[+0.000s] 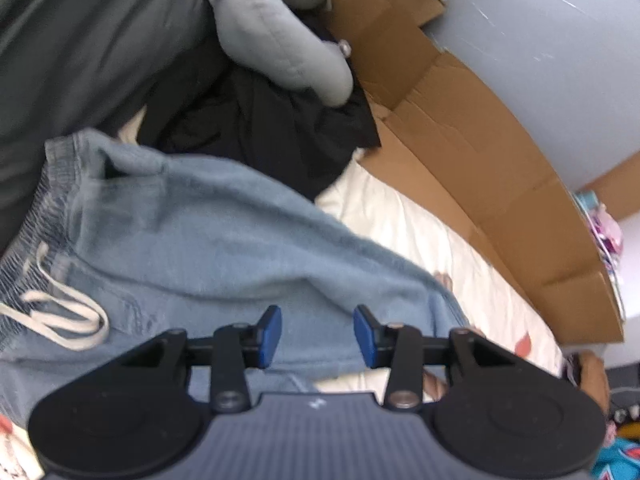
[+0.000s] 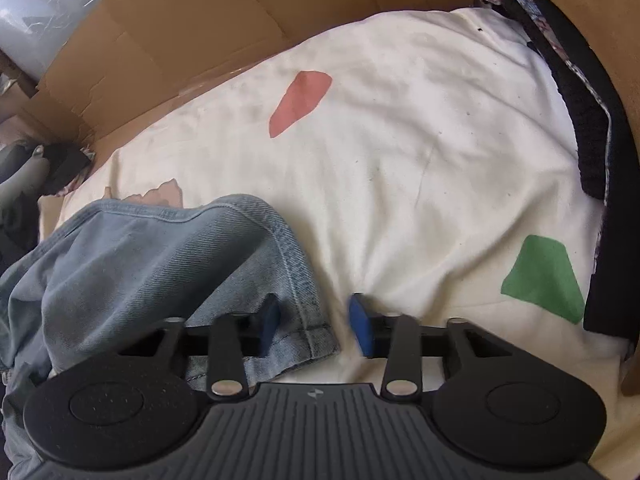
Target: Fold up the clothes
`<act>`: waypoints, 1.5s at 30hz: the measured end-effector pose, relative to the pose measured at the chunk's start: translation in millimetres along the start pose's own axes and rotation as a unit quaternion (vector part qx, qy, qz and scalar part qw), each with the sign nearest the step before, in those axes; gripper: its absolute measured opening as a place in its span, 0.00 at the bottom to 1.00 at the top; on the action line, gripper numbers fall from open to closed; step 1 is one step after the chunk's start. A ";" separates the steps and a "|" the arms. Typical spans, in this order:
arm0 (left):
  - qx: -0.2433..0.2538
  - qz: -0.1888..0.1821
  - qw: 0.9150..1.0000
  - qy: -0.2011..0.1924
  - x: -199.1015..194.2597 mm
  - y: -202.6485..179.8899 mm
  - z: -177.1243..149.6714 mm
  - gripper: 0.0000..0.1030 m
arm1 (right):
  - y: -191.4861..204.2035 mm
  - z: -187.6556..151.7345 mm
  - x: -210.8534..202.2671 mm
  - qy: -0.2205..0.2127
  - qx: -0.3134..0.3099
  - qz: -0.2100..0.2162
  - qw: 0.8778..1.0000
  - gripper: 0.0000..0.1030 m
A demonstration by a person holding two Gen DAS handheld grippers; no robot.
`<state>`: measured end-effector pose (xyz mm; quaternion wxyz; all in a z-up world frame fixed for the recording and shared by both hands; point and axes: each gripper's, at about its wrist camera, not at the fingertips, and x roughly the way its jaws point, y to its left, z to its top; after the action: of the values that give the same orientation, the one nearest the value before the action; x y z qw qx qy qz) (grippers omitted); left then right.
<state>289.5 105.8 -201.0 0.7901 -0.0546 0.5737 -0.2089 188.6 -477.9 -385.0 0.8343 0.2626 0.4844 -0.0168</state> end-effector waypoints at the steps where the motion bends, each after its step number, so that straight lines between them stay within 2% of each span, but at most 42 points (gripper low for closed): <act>1: 0.000 0.003 1.000 0.000 -0.7 -5.1 4.7 0.41 | -0.7 0.9 -2.3 -0.001 0.002 0.002 1.000 0.14; 7: 0.017 0.004 1.000 -0.006 -0.9 -31.9 25.3 0.48 | 1.4 2.5 -16.4 -0.018 0.000 0.004 1.000 0.13; 14: 0.041 0.003 0.999 0.013 38.6 -40.5 35.5 0.49 | 8.9 3.1 -31.1 -0.046 -0.028 -0.009 0.999 0.12; 17: 0.051 0.006 0.999 0.007 57.5 -42.2 45.5 0.49 | 11.7 10.0 -38.4 -0.060 -0.069 -0.023 0.996 0.12; 19: 0.050 0.012 0.999 0.003 71.3 -41.5 50.8 0.49 | 9.3 16.8 -44.9 -0.077 -0.074 -0.033 0.994 0.11; 21: 0.049 0.014 0.999 0.001 81.7 -41.8 54.1 0.49 | 4.2 21.1 -47.7 -0.092 -0.063 -0.042 0.993 0.00; 23: 0.046 0.015 0.999 -0.001 92.3 -41.1 57.0 0.49 | -1.9 22.8 -47.1 -0.102 -0.050 -0.046 0.992 0.00; 29: 0.048 0.022 0.999 -0.007 116.2 -39.3 63.5 0.49 | -26.4 9.1 -40.5 -0.098 -0.005 -0.006 0.995 0.01; 33: 0.035 0.012 0.999 -0.009 127.7 -34.1 64.9 0.49 | -45.2 -3.1 -41.2 -0.117 0.057 0.013 0.991 0.01; 38: 0.038 0.000 0.999 -0.007 141.7 -31.7 64.8 0.49 | -40.6 -8.0 -30.5 -0.105 0.045 0.013 0.993 0.04; 40: 0.040 -0.003 0.999 -0.006 147.7 -30.8 64.7 0.49 | -37.0 -6.3 -29.3 -0.108 0.038 0.010 0.993 0.08; 41: 0.041 -0.003 0.999 -0.004 151.1 -30.0 64.5 0.49 | -36.0 -5.0 -28.7 -0.110 0.037 0.009 0.993 0.20; 42: 0.041 -0.004 0.999 -0.002 154.4 -29.3 64.2 0.49 | -35.6 -3.5 -28.1 -0.113 0.035 0.009 0.993 0.36; 43: 0.040 -0.005 0.999 -0.001 157.1 -28.3 64.0 0.49 | -35.4 -2.0 -27.4 -0.116 0.034 0.009 0.993 0.43; 45: 0.036 -0.008 0.999 0.001 161.6 -25.6 63.4 0.49 | -34.1 1.6 -22.0 -0.114 0.022 0.006 0.993 0.45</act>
<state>382.7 9.4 -314.2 0.7891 -0.0303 0.5664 -0.2359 168.5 -513.0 -380.8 0.8784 0.2798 0.3839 -0.0524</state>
